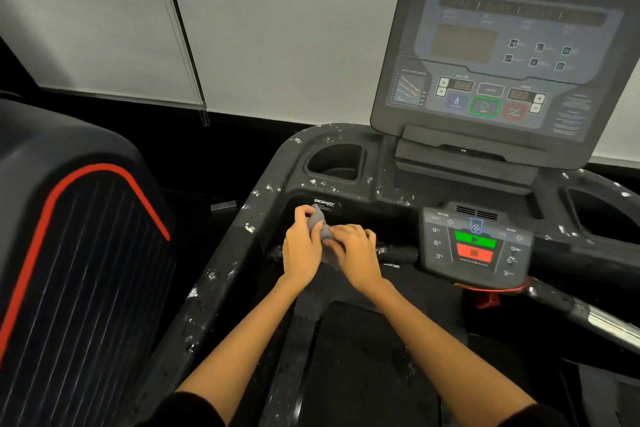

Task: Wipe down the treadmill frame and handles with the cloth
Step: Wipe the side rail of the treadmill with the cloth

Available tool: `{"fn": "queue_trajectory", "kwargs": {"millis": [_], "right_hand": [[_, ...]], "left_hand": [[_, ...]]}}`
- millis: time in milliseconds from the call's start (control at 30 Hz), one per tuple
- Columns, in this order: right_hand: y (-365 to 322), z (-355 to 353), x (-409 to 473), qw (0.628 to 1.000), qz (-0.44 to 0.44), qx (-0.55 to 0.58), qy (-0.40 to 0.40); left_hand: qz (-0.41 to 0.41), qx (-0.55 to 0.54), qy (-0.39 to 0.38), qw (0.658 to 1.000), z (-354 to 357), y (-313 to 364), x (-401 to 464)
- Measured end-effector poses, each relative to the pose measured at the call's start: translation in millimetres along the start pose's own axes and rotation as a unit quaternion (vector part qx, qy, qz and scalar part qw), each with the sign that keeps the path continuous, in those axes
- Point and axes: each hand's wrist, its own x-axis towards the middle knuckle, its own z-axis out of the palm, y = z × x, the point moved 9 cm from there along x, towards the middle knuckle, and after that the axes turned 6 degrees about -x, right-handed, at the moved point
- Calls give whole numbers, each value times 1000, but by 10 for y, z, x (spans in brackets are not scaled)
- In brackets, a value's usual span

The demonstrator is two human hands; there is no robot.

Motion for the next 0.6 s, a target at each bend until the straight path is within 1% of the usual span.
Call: {"fn": "queue_trajectory", "kwargs": {"millis": [67,133,200,233,267,333,400,433,467,500,600], "right_hand": [[-51,11,-20,1000,4,25,4],[-128,17,-61,997,0,74,7],[-249,-58,-146,983,15,183,13],[-309,-102,-206,964,38,264,6],[-374,-130,-273,931,71,358,-5],[-456,-106,-419,840,152,520,-26],[-446,31,-569,736,244,630,-43],[-460,77,-648,691,281,664,-52],[-472,111,-705,663,304,682,-59],[-497,119,-745,646,310,694,-63],[-680,38,-838,633,283,714,-99]], "left_hand": [[10,-28,28,999,-103,95,-59],[25,-43,51,997,-196,200,-140],[47,-55,58,996,-258,302,-218],[58,-54,54,995,-277,350,-256],[71,-41,50,995,-288,394,-293],[87,10,45,995,-298,480,-387],[91,51,41,994,-293,547,-516],[92,61,38,993,-285,566,-599],[91,64,35,993,-281,580,-686],[86,59,31,994,-280,584,-775],[51,-3,23,998,-308,656,-1038]]}}
